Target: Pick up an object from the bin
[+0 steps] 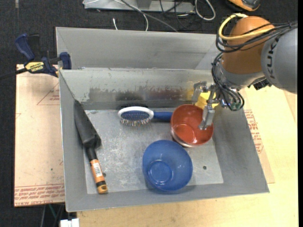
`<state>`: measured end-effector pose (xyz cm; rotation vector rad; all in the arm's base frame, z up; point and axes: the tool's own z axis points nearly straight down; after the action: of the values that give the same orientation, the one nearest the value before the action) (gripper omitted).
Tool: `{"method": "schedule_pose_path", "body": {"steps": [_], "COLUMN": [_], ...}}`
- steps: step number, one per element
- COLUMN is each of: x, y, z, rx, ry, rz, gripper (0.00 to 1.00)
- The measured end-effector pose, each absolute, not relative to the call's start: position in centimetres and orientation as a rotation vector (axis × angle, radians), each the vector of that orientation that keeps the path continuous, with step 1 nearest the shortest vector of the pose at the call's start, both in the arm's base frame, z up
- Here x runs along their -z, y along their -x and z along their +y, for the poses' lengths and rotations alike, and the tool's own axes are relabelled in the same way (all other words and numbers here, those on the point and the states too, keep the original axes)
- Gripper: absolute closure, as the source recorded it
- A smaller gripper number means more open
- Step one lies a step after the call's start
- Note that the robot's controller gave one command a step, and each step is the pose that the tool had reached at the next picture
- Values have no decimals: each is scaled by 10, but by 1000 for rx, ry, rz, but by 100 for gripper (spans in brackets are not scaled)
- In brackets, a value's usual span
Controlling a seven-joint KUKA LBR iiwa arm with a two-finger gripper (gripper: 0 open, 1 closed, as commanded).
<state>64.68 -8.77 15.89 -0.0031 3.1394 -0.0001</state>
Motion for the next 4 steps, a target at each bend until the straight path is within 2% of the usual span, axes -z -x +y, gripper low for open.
{"method": "schedule_pose_path", "body": {"steps": [1,2,3,4], "x": [-159,-150,-213,-120], "y": [-647,-642,-647,-633], "z": [-88,-86,-54,-54], "rx": [0,4,2,0], "ry": [3,36,327,292], "rz": [3139,3130,3114,3118], "gripper": [0,0,0,0]}}
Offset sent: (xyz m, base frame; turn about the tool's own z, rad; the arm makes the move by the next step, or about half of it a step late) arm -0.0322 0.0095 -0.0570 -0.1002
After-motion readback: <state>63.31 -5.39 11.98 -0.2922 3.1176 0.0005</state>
